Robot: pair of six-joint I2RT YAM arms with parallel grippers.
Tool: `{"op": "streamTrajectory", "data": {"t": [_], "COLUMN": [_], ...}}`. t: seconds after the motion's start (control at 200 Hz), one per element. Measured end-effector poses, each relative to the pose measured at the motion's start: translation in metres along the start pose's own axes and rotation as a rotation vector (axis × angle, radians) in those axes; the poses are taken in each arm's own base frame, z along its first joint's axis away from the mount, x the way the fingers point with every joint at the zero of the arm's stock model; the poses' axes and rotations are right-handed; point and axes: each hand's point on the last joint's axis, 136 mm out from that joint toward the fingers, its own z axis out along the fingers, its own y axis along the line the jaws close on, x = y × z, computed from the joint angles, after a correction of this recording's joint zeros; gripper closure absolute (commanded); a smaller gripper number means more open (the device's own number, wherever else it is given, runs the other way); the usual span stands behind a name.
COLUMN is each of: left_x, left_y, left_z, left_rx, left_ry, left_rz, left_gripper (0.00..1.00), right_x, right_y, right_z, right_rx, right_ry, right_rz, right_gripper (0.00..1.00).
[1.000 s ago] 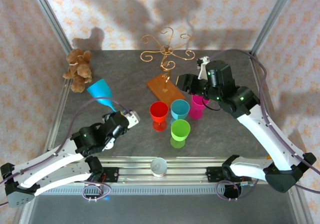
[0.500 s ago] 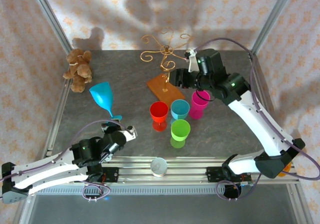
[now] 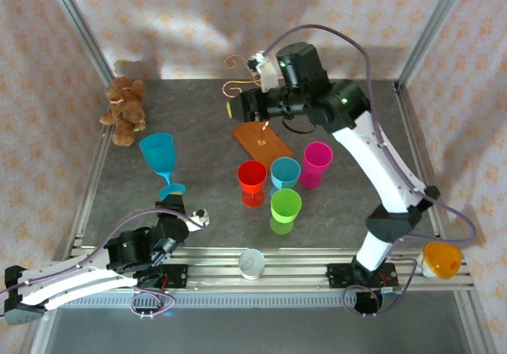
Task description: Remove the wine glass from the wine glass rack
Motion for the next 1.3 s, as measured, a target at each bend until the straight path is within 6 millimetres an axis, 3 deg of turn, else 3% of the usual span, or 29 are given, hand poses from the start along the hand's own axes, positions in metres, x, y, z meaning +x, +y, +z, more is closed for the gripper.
{"op": "streamTrajectory", "data": {"t": [0.31, 0.556, 0.836, 0.921, 1.116, 1.301], "left_x": [-0.008, -0.017, -0.021, -0.024, -0.029, -0.034], "left_y": [-0.008, -0.016, -0.018, -0.018, -0.017, -0.017], "left_z": [-0.003, -0.003, -0.002, -0.002, -0.001, -0.002], "left_rx": [0.015, 0.04, 0.046, 0.045, 0.039, 0.035], "left_ry": [-0.046, -0.069, -0.073, -0.08, -0.087, -0.101], "left_rz": [0.049, 0.133, 0.192, 0.201, 0.217, 0.232], "left_gripper": [1.0, 1.0, 1.0, 1.0, 1.0, 1.0], "right_x": [0.008, 0.03, 0.055, 0.061, 0.072, 0.076], "right_y": [0.027, 0.03, 0.054, 0.054, 0.044, 0.041], "right_z": [0.048, 0.09, 0.122, 0.132, 0.158, 0.164], "right_rx": [-0.098, -0.126, -0.171, -0.177, -0.169, -0.174], "right_ry": [0.103, 0.185, 0.237, 0.252, 0.284, 0.297], "right_rz": [-0.101, -0.144, -0.227, -0.232, -0.229, -0.246], "right_gripper": [0.39, 0.35, 0.32, 0.24, 0.23, 0.24]}}
